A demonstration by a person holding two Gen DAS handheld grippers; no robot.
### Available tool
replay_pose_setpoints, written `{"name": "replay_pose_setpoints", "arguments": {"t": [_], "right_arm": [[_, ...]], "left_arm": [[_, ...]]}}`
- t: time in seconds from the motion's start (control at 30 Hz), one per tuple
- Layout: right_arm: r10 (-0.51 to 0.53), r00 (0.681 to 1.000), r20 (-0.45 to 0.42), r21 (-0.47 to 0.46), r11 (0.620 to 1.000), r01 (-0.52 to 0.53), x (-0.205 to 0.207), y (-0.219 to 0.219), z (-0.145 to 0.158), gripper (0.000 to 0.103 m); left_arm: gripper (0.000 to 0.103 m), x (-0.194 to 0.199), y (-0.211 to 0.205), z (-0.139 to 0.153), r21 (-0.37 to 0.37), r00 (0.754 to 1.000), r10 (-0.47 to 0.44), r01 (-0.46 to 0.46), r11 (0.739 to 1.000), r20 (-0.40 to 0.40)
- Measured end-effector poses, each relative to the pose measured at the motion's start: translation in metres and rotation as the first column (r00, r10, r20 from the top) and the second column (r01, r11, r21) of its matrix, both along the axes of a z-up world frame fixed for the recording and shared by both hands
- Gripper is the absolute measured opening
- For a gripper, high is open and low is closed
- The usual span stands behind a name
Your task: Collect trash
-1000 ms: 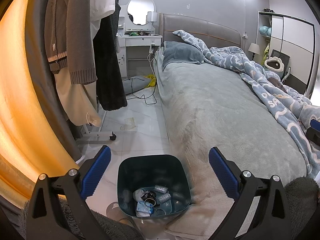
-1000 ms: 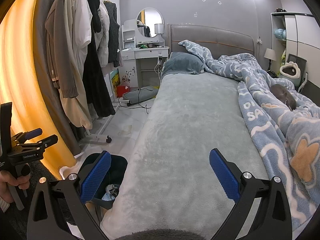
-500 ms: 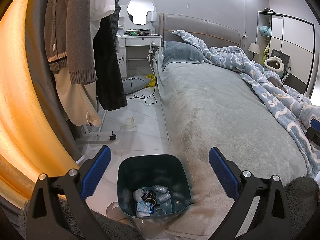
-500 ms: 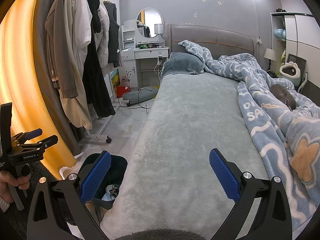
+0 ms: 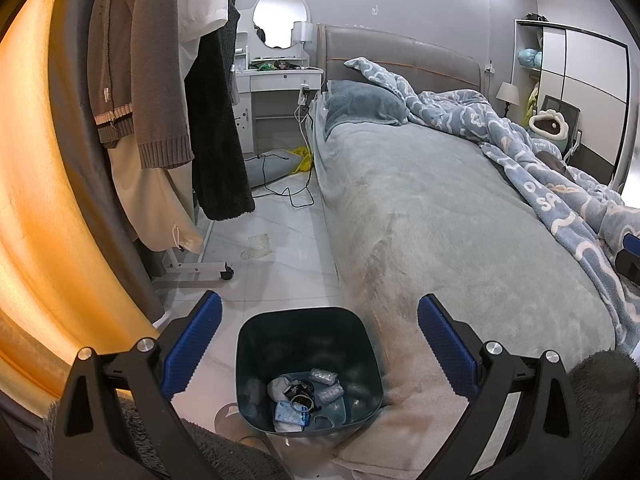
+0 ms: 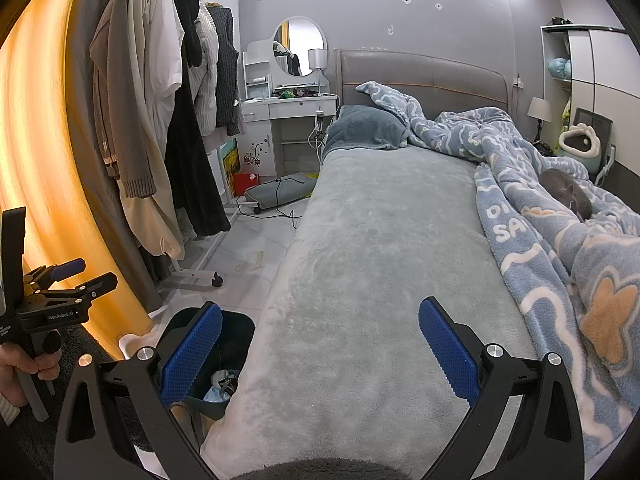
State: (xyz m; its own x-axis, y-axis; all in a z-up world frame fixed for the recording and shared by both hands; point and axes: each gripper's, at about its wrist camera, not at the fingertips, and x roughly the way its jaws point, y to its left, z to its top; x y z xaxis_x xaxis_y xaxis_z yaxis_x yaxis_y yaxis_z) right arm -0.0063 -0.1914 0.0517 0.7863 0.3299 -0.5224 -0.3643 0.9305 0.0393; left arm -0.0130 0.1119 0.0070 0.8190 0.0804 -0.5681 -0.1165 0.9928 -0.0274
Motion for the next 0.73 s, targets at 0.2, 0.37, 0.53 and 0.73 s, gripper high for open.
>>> {"name": "replay_pose_setpoints", "arguments": {"t": [0.2, 0.37, 0.53, 0.73], "right_arm": [[0.0, 1.0, 0.0, 0.0, 1.0, 0.0, 0.0, 0.0, 0.0003, 0.1], [0.0, 1.0, 0.0, 0.0, 1.0, 0.0, 0.0003, -0.0001, 0.0006, 0.1], [0.0, 1.0, 0.0, 0.0, 1.0, 0.0, 0.0002, -0.0001, 0.0006, 0.1], [0.0, 1.0, 0.0, 0.0, 1.0, 0.0, 0.0004, -0.0004, 0.0009, 0.1]], "left_arm": [[0.1, -0.0022, -0.0012, -0.0063, 0.004, 1.0, 0.0, 0.0, 1.0, -0.009], [0.1, -0.0035, -0.0012, -0.0073, 0.004, 1.0, -0.003, 0.003, 1.0, -0.003], [0.1, -0.0036, -0.0012, -0.0068, -0.01, 1.0, -0.015, 0.015, 1.0, -0.002], [0.1, -0.0043, 0.001, -0.0059, -0.021, 1.0, -0.005, 0.005, 1.0, -0.013]]}}
